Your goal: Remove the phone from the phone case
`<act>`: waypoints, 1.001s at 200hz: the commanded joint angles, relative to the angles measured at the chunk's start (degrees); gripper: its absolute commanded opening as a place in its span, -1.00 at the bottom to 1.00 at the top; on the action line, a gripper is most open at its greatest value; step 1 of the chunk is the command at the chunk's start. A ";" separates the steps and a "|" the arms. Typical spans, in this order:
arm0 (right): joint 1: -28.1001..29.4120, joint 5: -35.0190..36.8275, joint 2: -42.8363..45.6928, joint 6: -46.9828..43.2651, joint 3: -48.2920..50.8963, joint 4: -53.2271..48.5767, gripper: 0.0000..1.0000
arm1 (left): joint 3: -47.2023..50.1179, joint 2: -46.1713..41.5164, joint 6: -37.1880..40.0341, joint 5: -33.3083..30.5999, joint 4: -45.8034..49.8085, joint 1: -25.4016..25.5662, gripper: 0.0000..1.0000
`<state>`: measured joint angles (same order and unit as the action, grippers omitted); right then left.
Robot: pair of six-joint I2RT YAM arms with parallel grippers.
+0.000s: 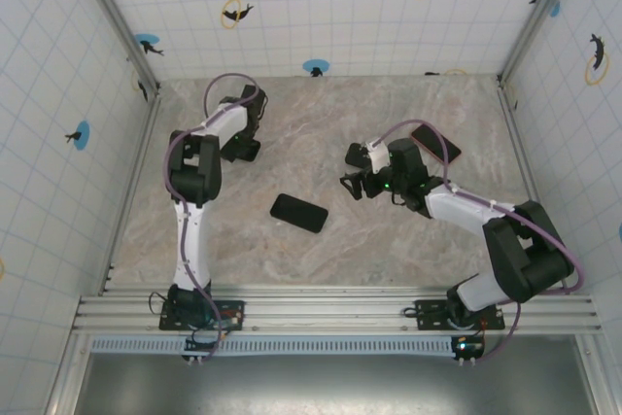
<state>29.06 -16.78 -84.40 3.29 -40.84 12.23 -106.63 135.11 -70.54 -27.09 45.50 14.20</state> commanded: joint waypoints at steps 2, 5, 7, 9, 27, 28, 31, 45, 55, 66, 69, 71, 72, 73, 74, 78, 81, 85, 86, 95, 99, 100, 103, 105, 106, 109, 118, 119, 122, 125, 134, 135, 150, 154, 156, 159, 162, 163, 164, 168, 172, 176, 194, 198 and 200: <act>-0.56 -3.18 0.98 1.43 -1.59 2.61 0.98 | -1.36 3.16 -0.44 2.29 2.60 -0.06 0.95; -0.62 -3.40 0.99 1.57 -1.53 2.67 0.98 | -1.35 3.30 -0.58 2.51 2.65 -0.14 0.95; -0.66 -3.63 0.99 1.68 -1.53 2.70 0.98 | -1.31 3.31 -0.63 2.62 2.66 -0.13 0.96; -0.69 -3.90 0.99 1.82 -1.48 2.82 0.98 | -1.30 3.41 -0.64 2.76 2.73 -0.13 0.96; -1.22 -6.63 1.08 3.21 -0.96 4.21 0.98 | -1.32 4.02 -1.53 4.15 3.47 -0.19 0.96; -1.25 -6.96 1.08 3.26 -0.93 4.25 0.98 | -1.31 4.02 -1.53 4.24 3.60 -0.21 0.95; -1.28 -7.22 1.08 3.48 -0.91 4.41 0.98 | -1.30 4.18 -1.77 4.40 3.74 -0.14 0.95; -1.72 -8.30 1.08 4.53 -0.56 5.33 0.98 | -1.29 4.33 -2.98 4.93 5.15 -0.13 0.95; -2.11 -9.01 1.08 5.15 -0.41 6.06 0.98 | -1.13 4.31 -3.35 5.33 5.71 -0.11 0.95; -2.46 -9.77 1.00 5.95 -0.30 6.63 0.98 | -0.75 4.04 -3.67 5.76 6.18 -0.12 0.95; -2.53 -9.97 0.99 6.08 -0.25 6.85 0.98 | -0.63 3.97 -3.71 5.85 6.15 -0.13 0.94; -2.63 -10.15 0.99 6.22 -0.24 7.02 0.98 | -0.45 3.90 -3.72 5.89 6.22 -0.13 0.94; -2.66 -10.22 0.99 6.25 -0.22 7.06 0.98 | -0.35 3.87 -3.72 5.90 6.25 -0.13 0.94; -2.68 -10.30 0.99 6.32 -0.21 7.13 0.98 | -0.21 3.82 -3.81 5.91 6.22 0.00 0.93; -2.73 -10.34 0.99 6.39 -0.21 7.16 0.98 | -0.14 3.74 -3.86 5.91 6.16 -0.07 0.93; -2.81 -10.66 0.93 6.65 -0.16 7.54 0.98 | 0.33 3.56 -3.90 6.04 6.09 -0.06 0.91; -2.89 -10.85 0.91 6.91 -0.12 7.73 0.98 | 0.64 3.34 -4.03 6.19 5.94 -0.12 0.89; -3.03 -11.10 0.90 7.14 -0.12 7.88 0.98 | 1.14 3.17 -4.14 6.37 5.64 -0.07 0.87; -3.08 -11.18 0.90 7.20 -0.12 7.98 0.98 | 1.28 3.07 -4.20 6.40 5.56 -0.10 0.86; -3.29 -11.64 0.82 7.75 0.05 8.34 0.98 | 2.46 2.50 -4.25 6.92 4.46 -0.06 0.82; -3.40 -11.76 0.82 7.97 0.15 8.50 0.98 | 2.84 2.35 -4.24 7.17 4.04 -0.07 0.78; -3.44 -11.78 0.82 8.01 0.15 8.51 0.98 | 2.84 2.30 -4.25 7.20 3.97 -0.10 0.78; -3.41 -11.85 0.82 8.12 0.15 8.53 0.98 | 3.03 2.23 -4.25 7.30 3.86 -0.10 0.75; -3.44 -11.87 0.84 8.20 0.15 8.56 0.98 | 3.08 2.19 -4.25 7.31 3.82 -0.12 0.73; -3.46 -11.92 0.83 8.26 0.19 8.63 0.98 | 3.13 2.18 -4.25 7.31 3.77 -0.09 0.73; -3.56 -11.96 0.94 8.30 0.23 8.63 0.98 | 3.22 2.10 -4.25 7.36 3.73 -0.09 0.70; -3.60 -11.97 0.99 8.38 0.36 8.71 0.98 | 3.35 2.09 -4.25 7.36 3.61 -0.13 0.63; -3.63 -11.97 0.99 8.39 0.39 8.70 0.98 | 3.35 2.09 -4.25 7.34 3.62 -0.13 0.62; -3.59 -11.97 1.06 8.40 0.41 8.75 0.98 | 3.33 2.09 -4.13 7.36 3.58 -0.13 0.60; -3.66 -11.97 1.03 8.47 0.48 8.76 0.98 | 3.30 2.09 -4.16 7.40 3.56 -0.10 0.58; -3.73 -11.97 1.23 8.57 0.63 8.73 0.98 | 3.37 1.90 -3.82 7.57 3.46 -0.09 0.52; -3.74 -11.97 1.24 8.53 0.65 8.75 0.98 | 3.36 1.86 -3.77 7.62 3.42 -0.07 0.52; -3.83 -11.97 1.43 9.00 1.08 9.16 0.98 | 3.60 1.14 -3.27 7.57 3.17 -0.05 0.37; -3.79 -11.97 1.43 9.14 1.11 9.28 0.98 | 3.69 0.91 -2.99 7.58 3.02 -0.19 0.33; -3.82 -11.97 1.43 9.18 1.11 9.36 0.98 | 3.79 0.80 -2.90 7.54 2.91 -0.15 0.32; -3.83 -12.04 1.43 9.31 1.11 9.39 0.98 | 3.87 0.49 -2.69 7.50 2.77 -0.05 0.31; -3.82 -12.05 1.44 9.43 1.11 9.41 0.98 | 4.02 0.22 -2.55 7.61 2.56 -0.12 0.29; -3.83 -12.05 1.39 9.48 1.11 9.45 0.98 | 4.08 0.19 -2.48 7.64 2.48 -0.08 0.29; -3.83 -12.05 1.37 9.51 1.16 9.42 0.98 | 4.16 0.17 -2.40 7.65 2.44 -0.06 0.29; -3.83 -12.14 1.35 9.60 1.19 9.54 0.98 | 4.42 0.16 -2.14 7.73 1.99 -0.13 0.28; -3.81 -12.21 1.26 9.78 1.20 9.67 0.98 | 4.70 -1.59 -1.77 7.81 1.47 -0.01 0.26; -3.80 -12.27 1.19 9.95 1.20 9.86 0.98 | 5.11 -2.50 -1.33 7.97 0.89 -0.10 0.24; -3.81 -12.81 0.99 10.91 1.37 10.69 0.98 | 6.91 -5.35 1.16 9.00 -2.13 -0.04 0.18; -3.83 -12.92 0.91 11.18 1.38 10.93 0.98 | 7.46 -6.12 1.64 8.94 -2.66 -0.05 0.18; -3.81 -12.97 0.91 11.31 1.38 11.07 0.98 | 7.68 -6.51 1.92 8.84 -2.97 -0.05 0.18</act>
<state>25.52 -28.47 -84.33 12.71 -40.80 19.68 -102.15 131.92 -71.31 -24.43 44.93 14.09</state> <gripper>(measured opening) 0.991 0.782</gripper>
